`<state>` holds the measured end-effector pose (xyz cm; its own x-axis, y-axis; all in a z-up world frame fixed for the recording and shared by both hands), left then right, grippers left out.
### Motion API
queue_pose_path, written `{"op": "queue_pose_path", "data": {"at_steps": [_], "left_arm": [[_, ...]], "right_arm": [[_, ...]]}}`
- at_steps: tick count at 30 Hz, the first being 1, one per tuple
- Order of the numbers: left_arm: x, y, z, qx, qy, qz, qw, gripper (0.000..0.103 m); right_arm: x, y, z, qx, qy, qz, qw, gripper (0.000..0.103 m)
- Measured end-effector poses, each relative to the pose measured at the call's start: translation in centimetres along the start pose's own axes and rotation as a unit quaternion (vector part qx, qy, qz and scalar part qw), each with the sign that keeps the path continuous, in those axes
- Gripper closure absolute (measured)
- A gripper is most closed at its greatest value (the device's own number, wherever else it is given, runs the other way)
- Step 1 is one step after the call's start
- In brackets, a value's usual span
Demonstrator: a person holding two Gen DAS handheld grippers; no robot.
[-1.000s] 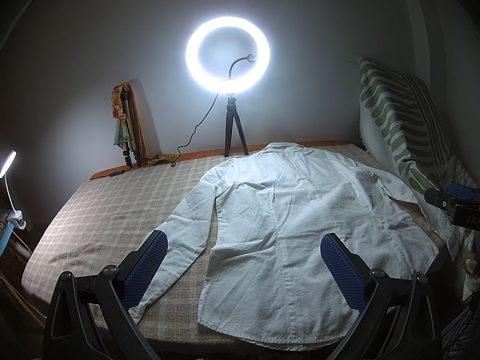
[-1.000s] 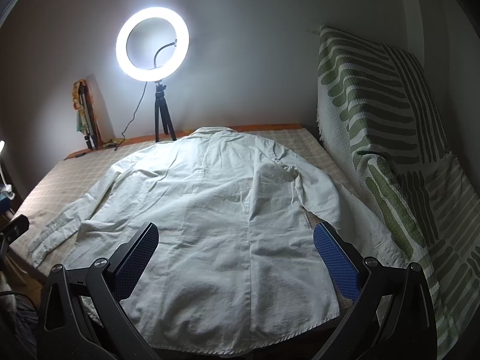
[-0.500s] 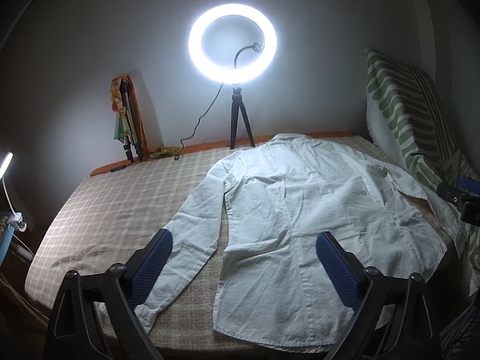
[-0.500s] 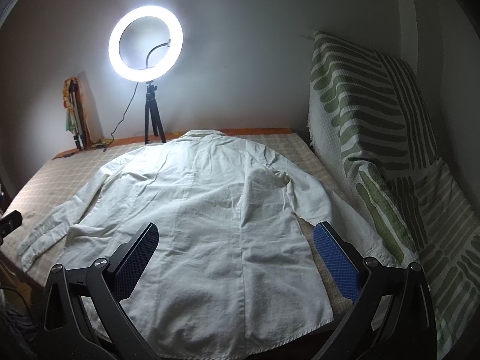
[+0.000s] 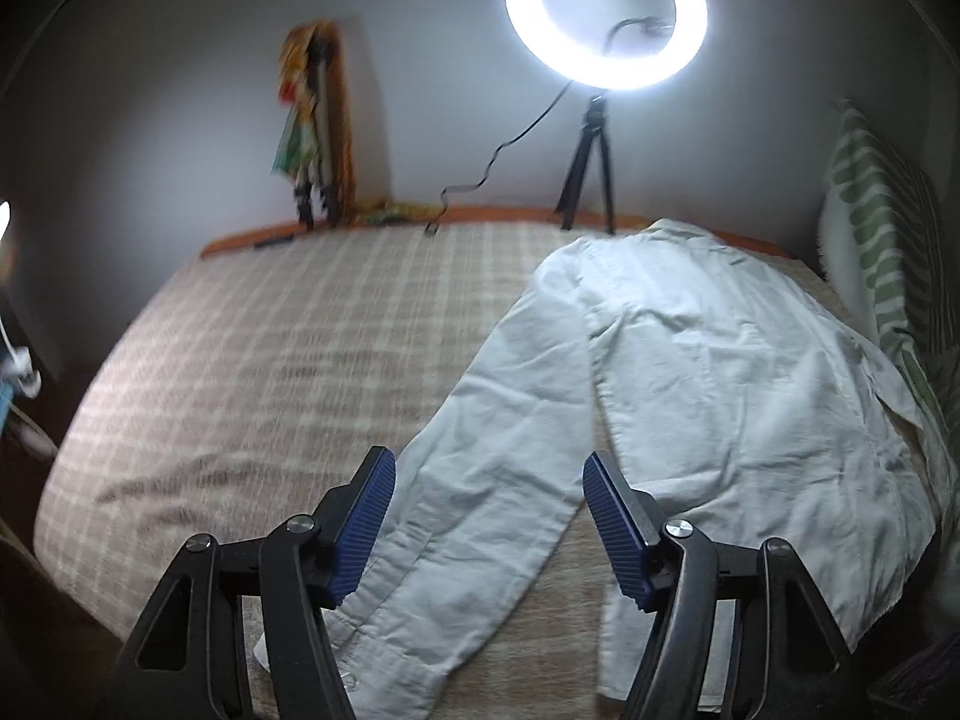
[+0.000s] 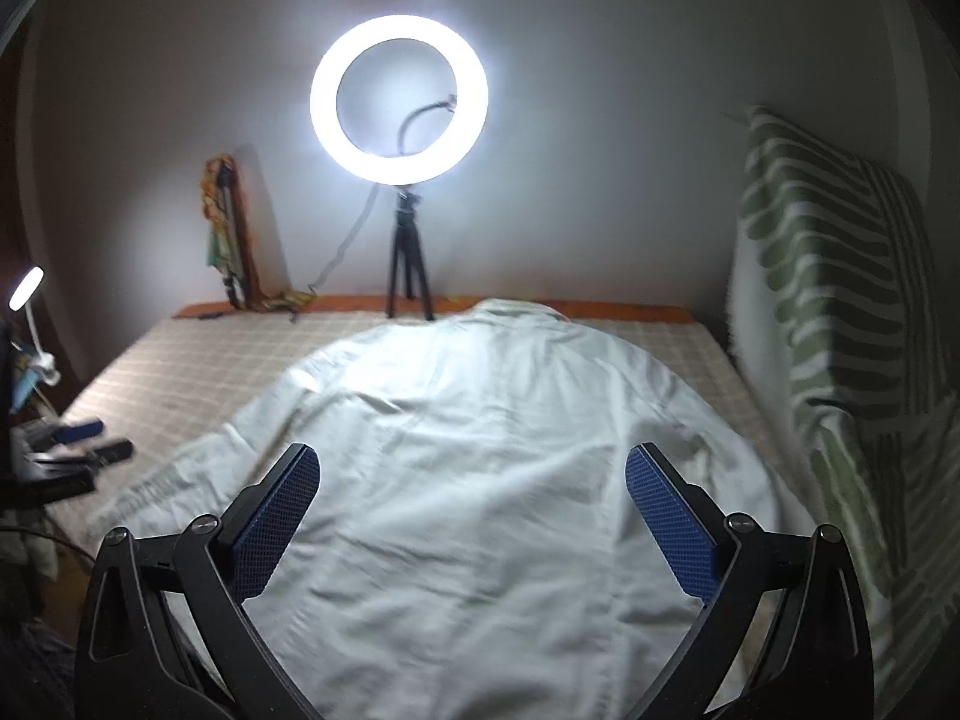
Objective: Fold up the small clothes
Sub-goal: 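Lower the left tool onto the shirt sleeve cuff and close it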
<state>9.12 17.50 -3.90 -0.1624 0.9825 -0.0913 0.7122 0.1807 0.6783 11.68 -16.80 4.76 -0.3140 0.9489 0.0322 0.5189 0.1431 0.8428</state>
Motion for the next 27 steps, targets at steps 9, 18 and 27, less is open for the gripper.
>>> {"op": "queue_pose_path", "data": {"at_steps": [9,18,27], "left_arm": [[5.2,-1.3,7.1,0.086,-0.024,-0.041,0.9951,0.043],[7.2,-2.1,10.0,0.114,-0.003,-0.049,0.9922,0.043],[6.3,-2.2,9.7,0.093,-0.042,-0.058,0.9931,0.103]], "right_arm": [[2.1,-2.2,6.2,0.069,0.067,0.002,0.995,0.019],[0.3,-3.4,7.9,0.098,0.081,0.021,0.992,0.019],[0.7,-3.7,8.2,0.106,0.074,0.008,0.992,0.019]]}}
Point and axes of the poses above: each gripper's, at about its wrist camera, not at the fingertips, and z roughly the way its jaws point, x to its left, y to its top, the point moved 1 cm from there along z, roughly the way its jaws point, and after that the axes turned 2 degrees about -z, right-handed, at the moved point
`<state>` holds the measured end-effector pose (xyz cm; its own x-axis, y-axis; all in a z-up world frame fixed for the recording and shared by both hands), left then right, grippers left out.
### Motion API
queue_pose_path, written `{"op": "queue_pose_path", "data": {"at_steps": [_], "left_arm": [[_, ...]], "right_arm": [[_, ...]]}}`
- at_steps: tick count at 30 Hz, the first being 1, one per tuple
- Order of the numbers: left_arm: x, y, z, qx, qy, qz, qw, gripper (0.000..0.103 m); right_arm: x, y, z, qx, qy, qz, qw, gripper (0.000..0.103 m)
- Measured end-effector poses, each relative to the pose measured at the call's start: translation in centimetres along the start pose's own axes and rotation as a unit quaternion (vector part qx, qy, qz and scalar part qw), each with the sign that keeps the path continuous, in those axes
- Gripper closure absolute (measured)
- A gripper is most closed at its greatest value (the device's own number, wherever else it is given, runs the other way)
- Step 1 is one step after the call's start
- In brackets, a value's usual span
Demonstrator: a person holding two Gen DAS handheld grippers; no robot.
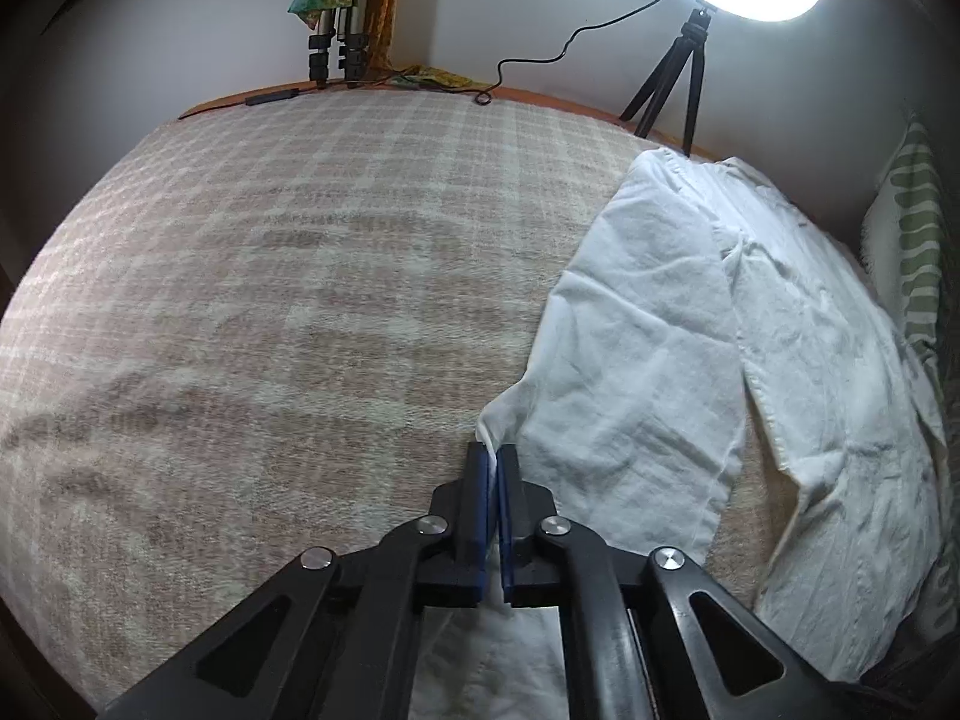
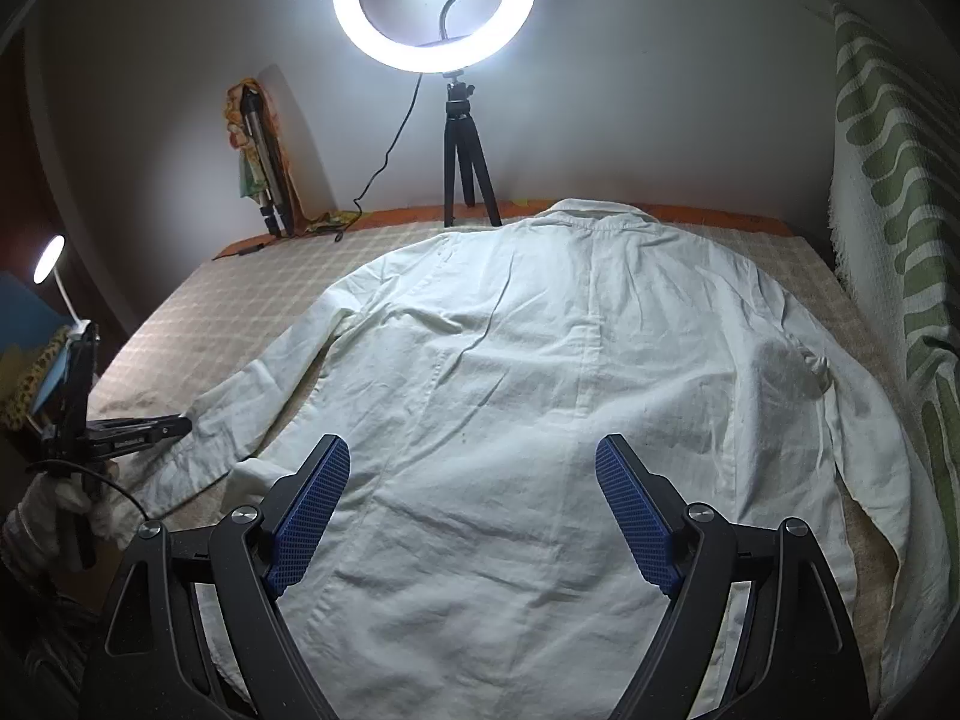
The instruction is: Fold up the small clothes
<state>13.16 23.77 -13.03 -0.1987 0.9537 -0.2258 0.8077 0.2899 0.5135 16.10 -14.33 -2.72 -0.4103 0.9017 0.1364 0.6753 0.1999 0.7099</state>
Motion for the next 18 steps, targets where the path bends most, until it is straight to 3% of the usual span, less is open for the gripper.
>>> {"op": "queue_pose_path", "data": {"at_steps": [5,7,12,18], "left_arm": [[-0.2,0.5,-2.3,-0.027,-0.062,-0.046,0.9966,0.103],[-1.4,0.9,-3.6,-0.046,-0.082,-0.043,0.9946,0.103],[-6.8,1.3,-6.5,-0.085,-0.118,0.011,0.9893,0.103],[-14.4,0.4,-7.4,-0.084,-0.159,0.087,0.9798,0.103]], "right_arm": [[0.4,0.0,-0.5,-0.008,-0.001,-0.008,1.000,0.019],[0.6,-0.1,-0.7,-0.009,-0.002,-0.013,1.000,0.019],[0.9,-0.2,-0.8,-0.007,0.004,-0.018,1.000,0.019],[0.5,-0.1,-1.2,-0.007,0.020,-0.011,1.000,0.019]]}}
Point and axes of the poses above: each gripper's, at about its wrist camera, not at the fingertips, and z roughly the way its jaws point, x to its left, y to its top, the point moved 1 cm from there along z, roughly the way its jaws point, and after that the axes turned 2 degrees about -z, right-handed, at the moved point
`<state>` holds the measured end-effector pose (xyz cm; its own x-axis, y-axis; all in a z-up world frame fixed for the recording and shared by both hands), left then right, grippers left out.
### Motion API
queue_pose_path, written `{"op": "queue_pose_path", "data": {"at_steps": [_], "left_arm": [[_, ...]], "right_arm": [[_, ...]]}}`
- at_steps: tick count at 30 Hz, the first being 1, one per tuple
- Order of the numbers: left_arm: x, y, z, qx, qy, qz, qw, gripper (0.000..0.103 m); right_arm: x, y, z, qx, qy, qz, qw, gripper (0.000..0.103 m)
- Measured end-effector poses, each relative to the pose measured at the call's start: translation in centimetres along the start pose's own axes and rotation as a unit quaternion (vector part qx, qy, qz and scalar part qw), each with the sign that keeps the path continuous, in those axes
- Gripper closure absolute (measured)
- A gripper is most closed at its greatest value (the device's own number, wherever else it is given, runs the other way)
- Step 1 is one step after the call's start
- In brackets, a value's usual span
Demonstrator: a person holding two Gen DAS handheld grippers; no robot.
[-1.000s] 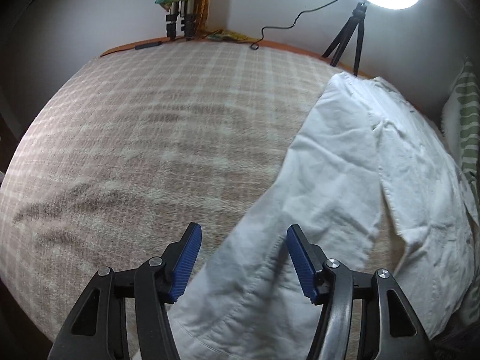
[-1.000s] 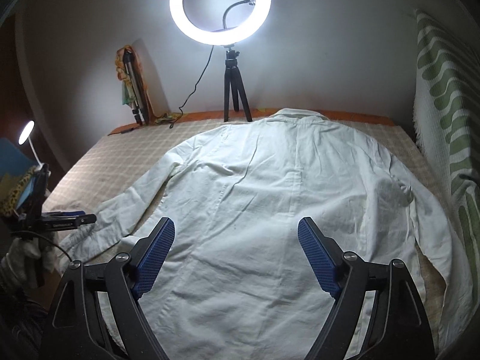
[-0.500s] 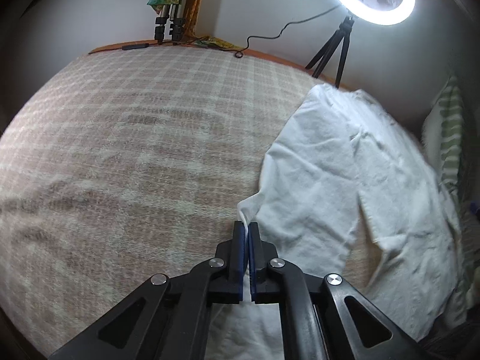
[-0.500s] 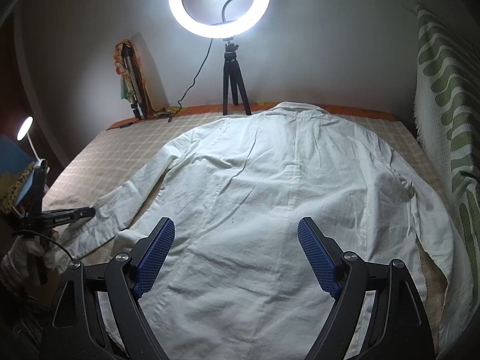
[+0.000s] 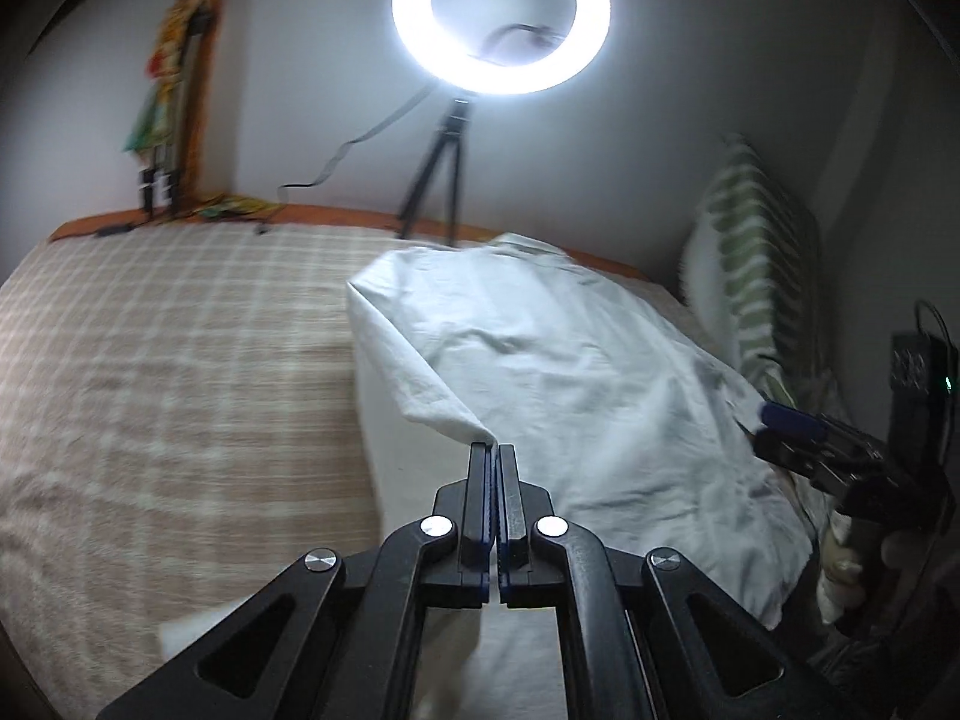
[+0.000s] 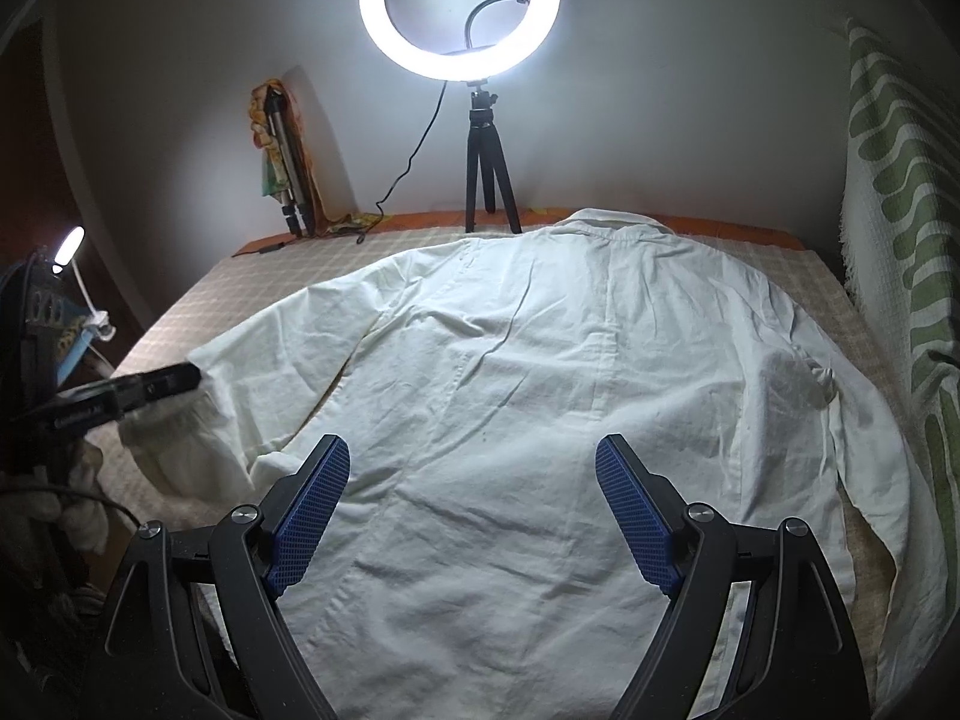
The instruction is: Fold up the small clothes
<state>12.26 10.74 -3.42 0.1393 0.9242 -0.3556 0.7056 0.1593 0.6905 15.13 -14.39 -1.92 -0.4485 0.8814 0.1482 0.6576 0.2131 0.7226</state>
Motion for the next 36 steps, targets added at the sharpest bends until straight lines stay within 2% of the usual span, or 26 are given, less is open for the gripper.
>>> {"op": "queue_pose_path", "data": {"at_steps": [6,10,11,12,13,15,18,21,25,27,29,33,36], "left_arm": [[-6.0,-1.9,3.2,0.040,-0.012,0.076,0.9962,0.103],[-7.8,-3.0,4.8,0.069,-0.014,0.107,0.9918,0.103],[-7.9,-3.3,5.0,0.075,-0.011,0.113,0.9907,0.100],[-8.1,-3.5,5.1,0.078,-0.008,0.118,0.9899,0.085],[-8.2,-3.7,5.1,0.081,-0.006,0.121,0.9893,0.066],[-8.1,-4.1,4.3,0.081,-0.016,0.121,0.9893,0.060],[-7.5,-4.2,2.5,0.071,-0.026,0.125,0.9892,0.059],[-5.5,-4.1,0.5,0.054,-0.024,0.103,0.9929,0.059],[-1.3,-4.0,-1.0,0.052,-0.034,0.028,0.9977,0.060],[0.1,-4.5,-0.5,0.059,-0.003,0.015,0.9981,0.063],[1.0,-5.2,0.6,0.084,0.010,0.005,0.9964,0.066],[1.9,-6.4,2.9,0.129,-0.003,-0.025,0.9913,0.068],[1.5,-6.6,4.4,0.145,0.001,-0.022,0.9891,0.067]], "right_arm": [[-1.8,-0.4,-0.3,0.006,0.011,0.028,1.000,0.022],[-3.0,-0.8,-0.2,0.017,0.022,0.051,0.998,0.022],[-3.2,-0.9,-0.1,0.019,0.023,0.053,0.998,0.022],[-3.3,-1.0,0.0,0.024,0.027,0.056,0.998,0.022],[-3.3,-1.1,0.1,0.027,0.029,0.057,0.998,0.022],[-3.3,-1.4,0.3,0.035,0.033,0.057,0.997,0.022],[-3.3,-1.8,0.7,0.046,0.049,0.061,0.996,0.022],[-3.1,-2.8,1.3,0.068,0.084,0.079,0.991,0.022],[-1.8,-4.5,2.1,0.102,0.132,0.093,0.982,0.022],[-0.9,-5.2,2.6,0.115,0.153,0.096,0.977,0.022],[-0.1,-5.6,3.1,0.127,0.186,0.114,0.968,0.022],[1.7,-6.3,4.0,0.146,0.253,0.143,0.946,0.022],[3.3,-6.1,4.2,0.146,0.273,0.138,0.941,0.022]]}}
Point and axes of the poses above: each gripper's, at about its wrist camera, not at the fingertips, and z roughly the way its jaws point, x to its left, y to its top, the point moved 1 cm from there along z, roughly the way its jaws point, and after that the axes turned 2 degrees about -z, right-handed, at the moved point
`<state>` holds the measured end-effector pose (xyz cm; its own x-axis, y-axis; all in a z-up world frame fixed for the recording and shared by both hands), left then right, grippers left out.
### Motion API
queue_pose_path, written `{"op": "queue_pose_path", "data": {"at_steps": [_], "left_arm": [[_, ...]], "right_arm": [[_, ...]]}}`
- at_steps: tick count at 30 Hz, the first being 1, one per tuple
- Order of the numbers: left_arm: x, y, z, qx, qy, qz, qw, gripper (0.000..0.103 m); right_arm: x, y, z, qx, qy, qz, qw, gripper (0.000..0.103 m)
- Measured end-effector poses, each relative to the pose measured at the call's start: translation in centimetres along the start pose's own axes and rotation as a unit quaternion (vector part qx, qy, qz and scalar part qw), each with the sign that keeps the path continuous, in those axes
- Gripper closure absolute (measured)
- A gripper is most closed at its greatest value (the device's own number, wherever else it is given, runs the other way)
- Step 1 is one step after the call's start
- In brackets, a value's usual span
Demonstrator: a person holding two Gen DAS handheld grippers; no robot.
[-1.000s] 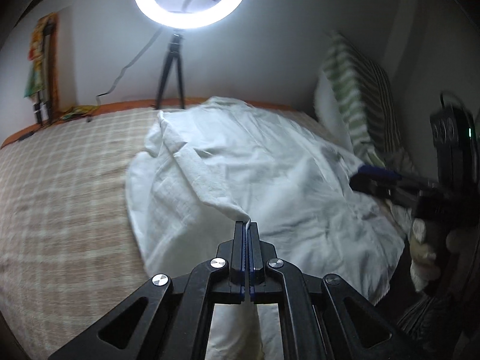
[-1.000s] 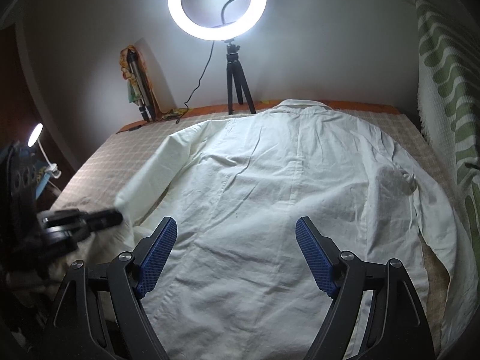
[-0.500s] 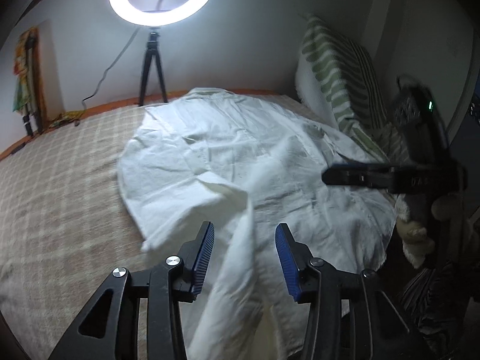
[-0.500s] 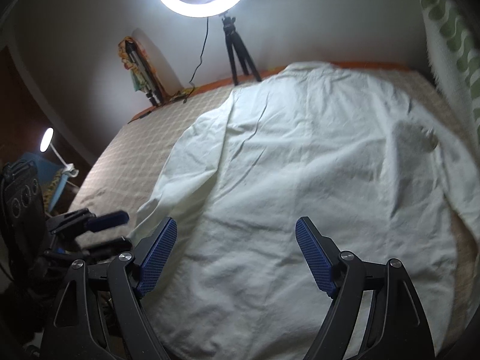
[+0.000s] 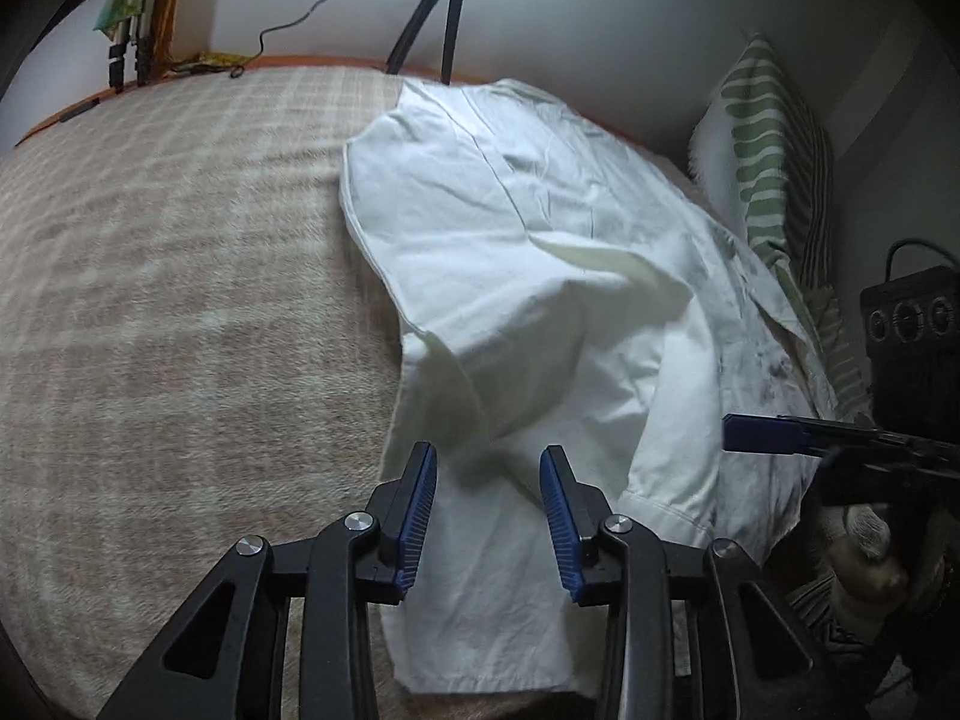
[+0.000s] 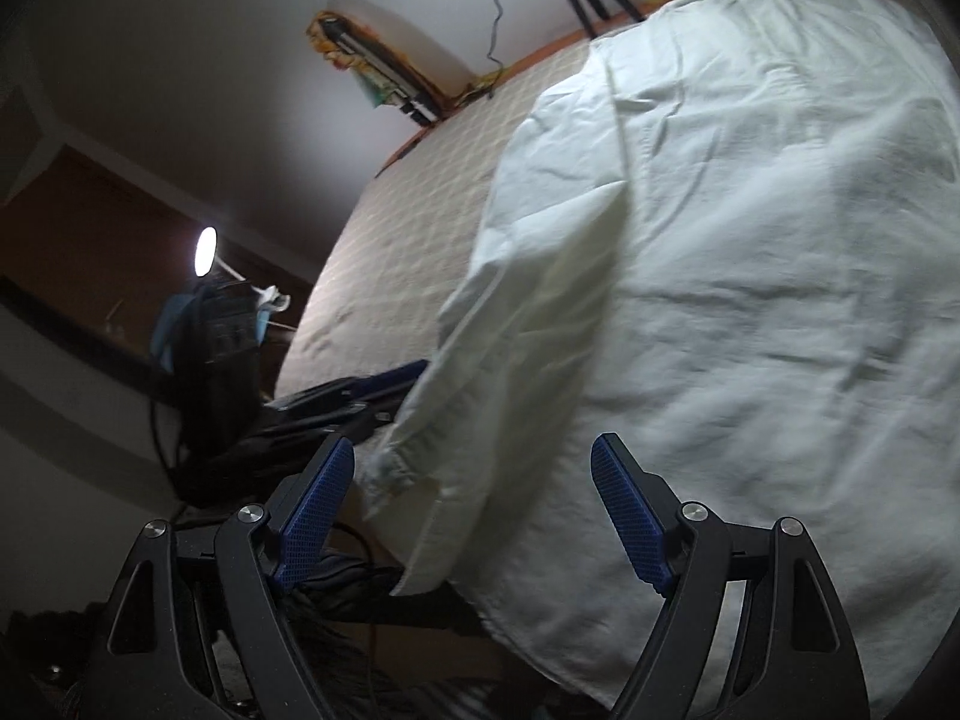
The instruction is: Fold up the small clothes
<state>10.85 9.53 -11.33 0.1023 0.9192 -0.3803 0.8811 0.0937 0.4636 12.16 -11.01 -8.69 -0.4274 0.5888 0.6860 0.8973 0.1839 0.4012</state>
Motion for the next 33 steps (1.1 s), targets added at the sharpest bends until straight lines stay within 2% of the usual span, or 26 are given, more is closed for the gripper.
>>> {"op": "queue_pose_path", "data": {"at_steps": [4,9,11,13,15,18,20,22,24,25,26,28,30,33], "left_arm": [[-1.6,-0.4,1.3,0.007,0.017,0.012,0.9998,0.066],[-4.9,-1.2,0.8,-0.012,0.035,0.076,0.9964,0.060],[-4.8,-1.0,0.5,-0.017,0.032,0.070,0.9969,0.056],[-3.7,-0.5,0.2,-0.018,0.029,0.044,0.9985,0.050],[-2.3,0.0,0.2,-0.018,0.036,0.017,0.9990,0.051],[-0.5,0.6,1.2,0.002,0.014,-0.031,0.9994,0.055],[-0.3,0.7,1.6,-0.002,0.000,-0.045,0.9990,0.057],[-0.6,1.1,2.0,0.001,-0.009,-0.042,0.9991,0.073],[-1.0,1.4,2.4,0.004,-0.018,-0.039,0.9991,0.082],[-1.1,1.4,2.6,0.005,-0.017,-0.036,0.9992,0.096],[-1.2,1.5,2.6,0.006,-0.015,-0.035,0.9993,0.101],[-0.9,1.7,2.1,0.003,-0.018,-0.045,0.9988,0.103],[-0.6,1.9,0.8,-0.007,-0.017,-0.048,0.9987,0.103],[-0.3,1.9,-1.7,-0.023,-0.016,-0.044,0.9986,0.103]], "right_arm": [[0.0,0.7,0.7,0.000,-0.016,0.005,1.000,0.022],[-1.1,1.2,0.1,-0.006,-0.112,-0.018,0.993,0.022],[-1.5,1.1,-0.4,-0.006,-0.134,-0.023,0.991,0.022],[-2.1,0.9,-0.8,-0.008,-0.136,-0.019,0.990,0.022],[-2.6,0.6,-1.1,-0.006,-0.131,-0.011,0.991,0.026],[-2.6,0.4,-1.1,-0.004,-0.105,-0.005,0.994,0.026],[-2.3,0.2,-0.7,0.009,-0.108,-0.015,0.994,0.026],[-1.9,-0.1,0.1,0.024,-0.103,-0.023,0.994,0.028],[-1.9,-0.4,1.1,0.045,-0.079,-0.018,0.996,0.040],[-1.9,-0.6,1.5,0.055,-0.069,-0.013,0.996,0.052],[-2.0,-0.8,2.0,0.063,-0.062,-0.007,0.996,0.070],[-2.5,-1.1,2.8,0.076,-0.037,0.020,0.996,0.090],[-3.2,-1.2,2.8,0.070,0.005,0.063,0.996,0.091],[-3.6,-1.3,2.5,0.046,0.110,0.136,0.984,0.093]]}}
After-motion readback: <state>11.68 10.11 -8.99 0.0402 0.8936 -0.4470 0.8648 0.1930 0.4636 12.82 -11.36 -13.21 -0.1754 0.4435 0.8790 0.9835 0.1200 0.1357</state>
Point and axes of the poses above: each gripper's, at about its wrist camera, not at the fingertips, and z roughly the way its jaws point, x to its left, y to its top, the point moved 1 cm from there along z, roughly the way its jaws point, and after that the axes turned 2 degrees about -z, right-handed, at the moved point
